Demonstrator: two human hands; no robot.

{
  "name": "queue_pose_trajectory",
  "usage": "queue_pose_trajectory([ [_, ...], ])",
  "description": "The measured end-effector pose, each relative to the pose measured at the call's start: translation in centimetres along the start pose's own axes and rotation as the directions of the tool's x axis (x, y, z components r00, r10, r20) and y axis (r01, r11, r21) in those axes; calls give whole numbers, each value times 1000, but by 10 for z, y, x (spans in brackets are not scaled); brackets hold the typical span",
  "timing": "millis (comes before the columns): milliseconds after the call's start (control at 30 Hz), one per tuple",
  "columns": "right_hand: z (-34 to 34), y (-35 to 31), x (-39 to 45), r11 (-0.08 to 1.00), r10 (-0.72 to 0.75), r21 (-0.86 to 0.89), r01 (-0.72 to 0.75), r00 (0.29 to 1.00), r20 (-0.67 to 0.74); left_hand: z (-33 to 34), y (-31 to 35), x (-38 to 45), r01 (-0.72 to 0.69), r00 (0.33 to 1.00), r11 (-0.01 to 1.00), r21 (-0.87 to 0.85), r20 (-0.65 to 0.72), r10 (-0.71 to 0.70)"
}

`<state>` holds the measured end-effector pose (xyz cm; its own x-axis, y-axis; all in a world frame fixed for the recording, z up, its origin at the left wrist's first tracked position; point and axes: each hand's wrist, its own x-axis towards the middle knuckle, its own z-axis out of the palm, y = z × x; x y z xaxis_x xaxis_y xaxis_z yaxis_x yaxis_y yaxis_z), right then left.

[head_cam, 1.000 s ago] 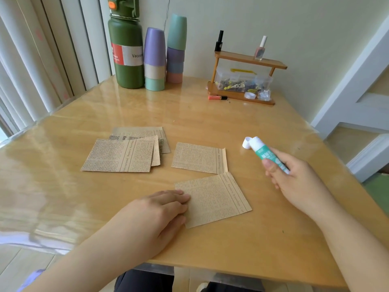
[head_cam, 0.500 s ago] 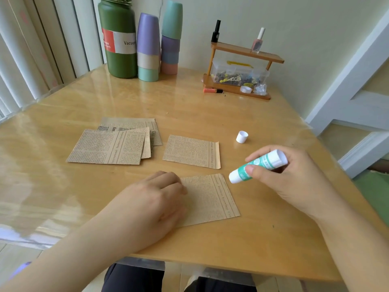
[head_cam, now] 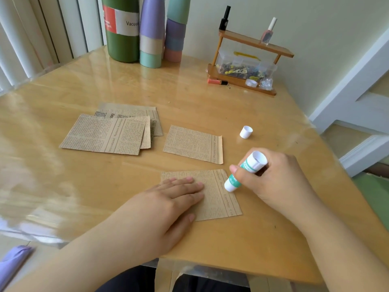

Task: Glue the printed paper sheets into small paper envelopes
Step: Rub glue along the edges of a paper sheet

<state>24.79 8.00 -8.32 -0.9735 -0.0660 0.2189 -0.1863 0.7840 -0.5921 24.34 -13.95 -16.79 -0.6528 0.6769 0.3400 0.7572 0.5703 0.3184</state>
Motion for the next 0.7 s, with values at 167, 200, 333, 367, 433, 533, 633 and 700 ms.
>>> queue_pose_trajectory([
  [167, 4, 5, 3, 1000, -15, 17, 15, 1000, 19, -1, -1, -1, 5, 1000, 1000, -31, -5, -5],
  [200, 5, 7, 4, 1000, -14, 23, 13, 1000, 27, -1, -1, -1, 5, 1000, 999, -35, -10, -5],
  [333, 10, 12, 13, 998, -51, 29, 51, 999, -14, -1, -1, 0, 9, 1000, 999, -42, -10, -10],
  [367, 11, 13, 16, 998, -61, 33, 62, 998, -27, -1, -1, 0, 11, 1000, 999, -52, -9, -11],
  [433, 13, 15, 22, 996, -65, 54, 66, 997, -31, -1, -2, 0, 13, 1000, 998, -68, -4, -13],
  [533, 16, 16, 32, 996, -73, 55, 75, 997, -28, -1, -2, 0, 19, 1000, 997, -76, 3, -19],
  [633, 17, 17, 38, 996, -80, 43, 81, 997, -19, -1, -1, 0, 24, 1000, 997, -74, 10, -24],
  [700, 17, 19, 39, 995, -85, 45, 85, 996, -2, -2, -1, 0, 27, 1000, 996, -87, 11, -26],
])
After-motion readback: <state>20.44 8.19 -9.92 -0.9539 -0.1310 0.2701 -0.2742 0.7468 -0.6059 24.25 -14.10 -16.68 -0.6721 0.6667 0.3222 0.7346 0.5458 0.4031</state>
